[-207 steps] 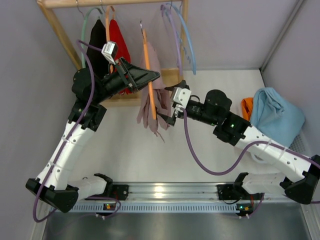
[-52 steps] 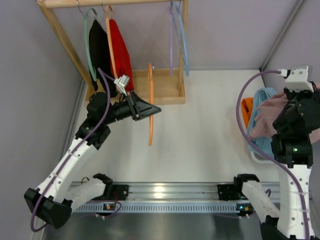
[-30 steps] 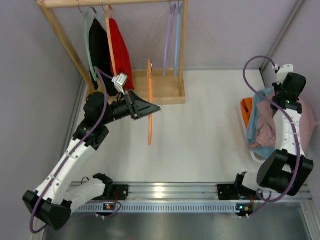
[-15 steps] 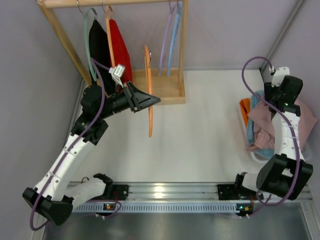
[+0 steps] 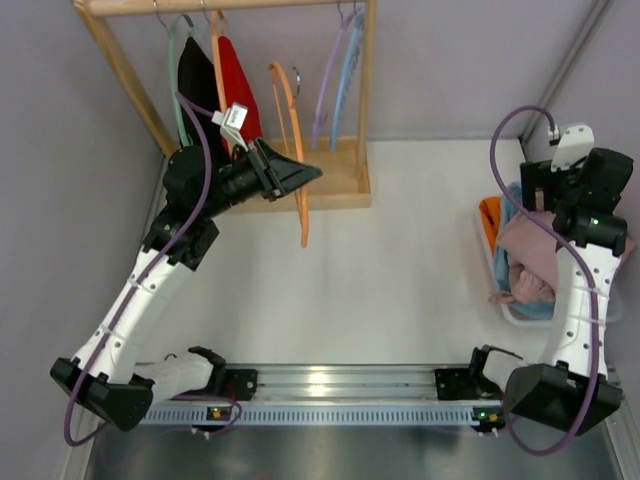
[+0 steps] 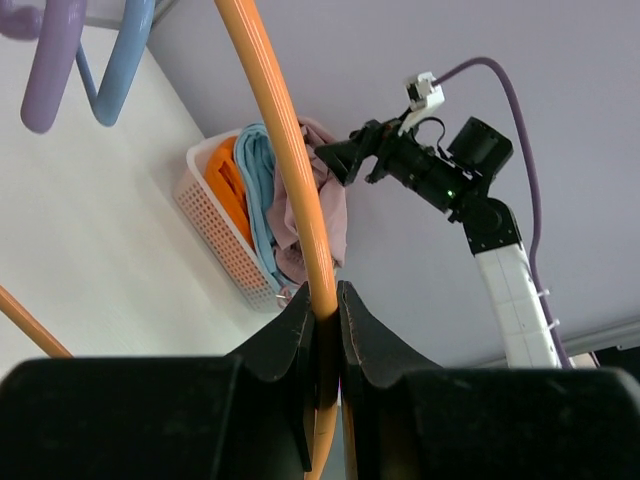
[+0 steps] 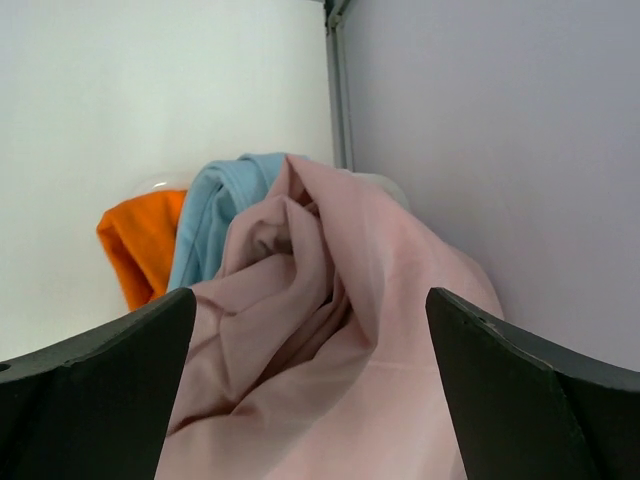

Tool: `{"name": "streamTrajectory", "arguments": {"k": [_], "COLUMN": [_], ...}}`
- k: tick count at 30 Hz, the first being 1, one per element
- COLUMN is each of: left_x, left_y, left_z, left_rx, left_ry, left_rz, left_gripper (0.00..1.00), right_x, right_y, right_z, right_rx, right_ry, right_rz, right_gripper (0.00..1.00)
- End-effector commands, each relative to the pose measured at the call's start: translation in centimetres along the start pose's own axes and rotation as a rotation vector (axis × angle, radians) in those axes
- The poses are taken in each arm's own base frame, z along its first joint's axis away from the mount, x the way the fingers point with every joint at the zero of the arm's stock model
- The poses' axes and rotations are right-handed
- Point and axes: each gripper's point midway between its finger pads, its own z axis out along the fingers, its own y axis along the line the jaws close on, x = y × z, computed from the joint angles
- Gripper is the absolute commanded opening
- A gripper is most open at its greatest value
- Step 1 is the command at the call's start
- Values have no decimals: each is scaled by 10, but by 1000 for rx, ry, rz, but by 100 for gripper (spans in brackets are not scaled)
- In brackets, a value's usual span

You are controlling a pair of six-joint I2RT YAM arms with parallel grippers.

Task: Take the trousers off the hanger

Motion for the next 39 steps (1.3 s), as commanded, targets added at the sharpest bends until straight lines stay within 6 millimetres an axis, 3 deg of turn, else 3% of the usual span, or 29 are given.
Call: {"name": "streamTrajectory", "arguments": {"k": [1, 9, 11, 17, 26, 33, 34, 36, 37, 39], "left_x": [-34, -64, -71, -109, -130, -150, -152, -159, -162, -168], "left_y": [-29, -28, -19, -9, -20, -21, -11, -19, -10, -16], "left_z": [1, 18, 24, 25, 18, 30, 37, 39, 46, 50], "left_rx": [62, 63, 50, 112, 205, 217, 210, 231, 223, 242], "left_ry": [-101, -148, -150, -163, -124, -142, -133, -134, -130, -133], "left_rz": [120, 103, 83, -28, 16, 38, 23, 39, 27, 47], "left_gripper": [0, 0, 0, 0, 0, 0, 0, 0, 0, 0], "right_x": [-15, -51, -57, -82, -87, -89, -89, -91, -92, -91], "right_y": [9, 15, 17, 13, 16, 17, 17, 18, 18, 19], "right_z": [-28, -68, -75, -99, -106, -108, -109, -110, -110, -110], "right_rx": [-54, -108, -124, -130, -149, -154, -156, -159, -162, -168], "right_ry": [-42, -137, -143, -201, -216, -219, -222, -225, -227, -223], "right_rz": [9, 60, 83, 90, 103, 117, 119, 129, 133, 145], "right_gripper": [99, 99, 99, 99, 99, 99, 99, 99, 99, 99]}}
